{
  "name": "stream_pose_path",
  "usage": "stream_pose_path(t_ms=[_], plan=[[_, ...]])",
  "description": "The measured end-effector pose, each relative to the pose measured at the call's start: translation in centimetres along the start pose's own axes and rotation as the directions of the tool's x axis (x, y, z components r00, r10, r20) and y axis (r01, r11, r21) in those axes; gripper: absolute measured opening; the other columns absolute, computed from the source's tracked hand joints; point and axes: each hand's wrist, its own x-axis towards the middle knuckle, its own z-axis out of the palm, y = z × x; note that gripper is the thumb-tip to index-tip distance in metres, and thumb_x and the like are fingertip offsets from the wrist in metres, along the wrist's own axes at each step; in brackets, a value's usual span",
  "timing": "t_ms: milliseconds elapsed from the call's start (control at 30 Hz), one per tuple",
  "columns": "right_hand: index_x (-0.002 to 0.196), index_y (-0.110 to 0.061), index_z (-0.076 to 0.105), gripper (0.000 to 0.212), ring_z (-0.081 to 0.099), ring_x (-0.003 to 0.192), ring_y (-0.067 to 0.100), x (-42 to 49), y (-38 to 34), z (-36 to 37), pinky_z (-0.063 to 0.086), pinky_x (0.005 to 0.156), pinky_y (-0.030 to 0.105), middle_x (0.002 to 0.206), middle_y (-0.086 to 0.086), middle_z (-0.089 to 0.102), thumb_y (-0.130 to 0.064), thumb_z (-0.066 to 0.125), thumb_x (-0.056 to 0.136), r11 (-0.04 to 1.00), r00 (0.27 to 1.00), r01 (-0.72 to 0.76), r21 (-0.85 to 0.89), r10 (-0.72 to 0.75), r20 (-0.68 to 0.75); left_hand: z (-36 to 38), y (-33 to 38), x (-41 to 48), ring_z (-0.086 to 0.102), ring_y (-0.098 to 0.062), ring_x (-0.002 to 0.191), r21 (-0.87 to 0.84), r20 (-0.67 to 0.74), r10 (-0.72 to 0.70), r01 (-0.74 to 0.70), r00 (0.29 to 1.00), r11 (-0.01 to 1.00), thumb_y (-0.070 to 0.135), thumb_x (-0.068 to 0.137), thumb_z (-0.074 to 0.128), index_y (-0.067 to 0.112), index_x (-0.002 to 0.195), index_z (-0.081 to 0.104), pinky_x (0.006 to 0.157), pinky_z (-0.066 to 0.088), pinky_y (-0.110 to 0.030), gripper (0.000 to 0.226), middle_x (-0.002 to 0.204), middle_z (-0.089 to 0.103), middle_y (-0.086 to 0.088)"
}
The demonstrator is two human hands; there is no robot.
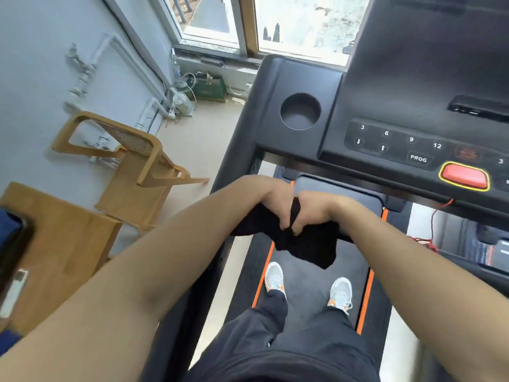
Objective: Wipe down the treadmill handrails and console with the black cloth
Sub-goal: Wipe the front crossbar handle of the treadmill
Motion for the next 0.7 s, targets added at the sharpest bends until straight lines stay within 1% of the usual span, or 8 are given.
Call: stream_pose_path(t_ms=[100, 233, 267, 367, 433, 500, 600, 700], plan=[[0.097, -0.017, 0.075, 0.035, 0.074, 0.087, 0.023, 1.0, 0.1, -0.6, 0.061, 0.086, 0.040, 0.094, 0.004, 0.077, -0.021, 0.087, 0.065, 0.993, 0.992, -0.001, 0.122, -0.014, 0.127, -0.9, -0.2, 0.2, 0.067, -0.018, 0.081, -0.143, 0.194, -0.015, 0.043, 0.981, 0.989, 0.030, 0.074, 0.082, 0.028, 0.078, 0.067, 0.082, 0.054, -0.031, 0.016, 0.083, 0.069, 0.004], [0.090, -0.020, 0.066, 0.027, 0.069, 0.076, 0.023, 0.1, -0.2, 1.4, 0.058, 0.069, 0.033, 0.082, -0.002, 0.070, -0.028, 0.076, 0.067, 0.995, 0.985, -0.014, -0.095, -0.003, -0.170, 2.4, -0.7, -0.1, 0.063, -0.019, 0.071, 0.180, -0.277, -0.021, 0.073, 0.961, 0.981, 0.048, 0.075, 0.071, 0.025, 0.091, 0.065, 0.060, 0.041, -0.028, 0.028, 0.079, 0.064, 0.005], [0.090, -0.022, 0.063, 0.020, 0.068, 0.075, 0.025, -0.4, -0.4, 2.4, 0.052, 0.063, 0.030, 0.081, -0.002, 0.068, -0.026, 0.071, 0.072, 0.982, 0.945, -0.048, -0.181, -0.014, -0.325, 4.0, -1.1, 0.0, 0.065, -0.023, 0.071, 0.268, -0.475, 0.031, 0.111, 0.880, 0.957, 0.045, 0.077, 0.068, 0.023, 0.094, 0.064, 0.057, 0.037, -0.028, 0.028, 0.081, 0.066, 0.003], [0.078, -0.018, 0.059, 0.027, 0.064, 0.053, 0.028, -0.6, -0.2, 6.2, 0.039, 0.048, 0.028, 0.065, 0.002, 0.064, -0.011, 0.078, 0.061, 0.887, 0.635, -0.126, -0.445, -0.272, -0.723, 7.8, -1.8, 0.7, 0.051, -0.025, 0.051, 0.402, -0.829, 0.252, 0.219, 0.500, 0.889, 0.012, 0.070, 0.069, 0.017, 0.074, 0.053, 0.051, 0.023, -0.031, 0.017, 0.061, 0.053, -0.003], [0.070, -0.016, 0.057, 0.035, 0.058, 0.043, 0.026, 0.0, 0.1, 7.5, 0.034, 0.044, 0.026, 0.056, 0.004, 0.058, -0.003, 0.081, 0.048, 0.867, 0.512, -0.161, -0.471, -0.334, -0.791, 8.4, -1.8, 1.2, 0.045, -0.024, 0.047, 0.377, -0.867, 0.247, 0.244, 0.433, 0.893, 0.008, 0.067, 0.068, 0.017, 0.069, 0.048, 0.051, 0.019, -0.031, 0.022, 0.057, 0.048, -0.002], [0.077, -0.016, 0.060, 0.029, 0.063, 0.051, 0.027, -0.2, -0.4, 6.8, 0.033, 0.048, 0.026, 0.064, 0.003, 0.063, -0.008, 0.078, 0.056, 0.882, 0.572, -0.164, -0.443, -0.281, -0.770, 7.2, -1.4, 0.7, 0.056, -0.027, 0.052, 0.359, -0.804, 0.193, 0.201, 0.563, 0.911, 0.021, 0.069, 0.072, 0.017, 0.076, 0.054, 0.051, 0.024, -0.030, 0.021, 0.061, 0.057, -0.003], [0.088, -0.021, 0.062, 0.017, 0.066, 0.071, 0.027, -0.6, -0.7, 3.4, 0.048, 0.059, 0.029, 0.078, -0.002, 0.067, -0.026, 0.070, 0.074, 0.961, 0.903, -0.049, -0.273, -0.074, -0.423, 3.7, -1.1, -0.2, 0.064, -0.026, 0.073, 0.281, -0.439, 0.040, 0.095, 0.898, 0.955, 0.043, 0.077, 0.067, 0.022, 0.093, 0.063, 0.059, 0.038, -0.031, 0.027, 0.081, 0.065, 0.000], [0.093, -0.017, 0.073, 0.034, 0.073, 0.081, 0.025, 0.7, 0.3, -0.2, 0.062, 0.076, 0.036, 0.085, 0.001, 0.075, -0.032, 0.086, 0.065, 0.998, 0.999, 0.050, 0.042, -0.050, 0.011, 0.2, -0.9, 0.0, 0.063, -0.016, 0.065, 0.040, -0.011, -0.010, 0.010, 1.000, 0.999, 0.037, 0.071, 0.079, 0.024, 0.078, 0.064, 0.060, 0.048, -0.027, 0.021, 0.072, 0.064, 0.006]])
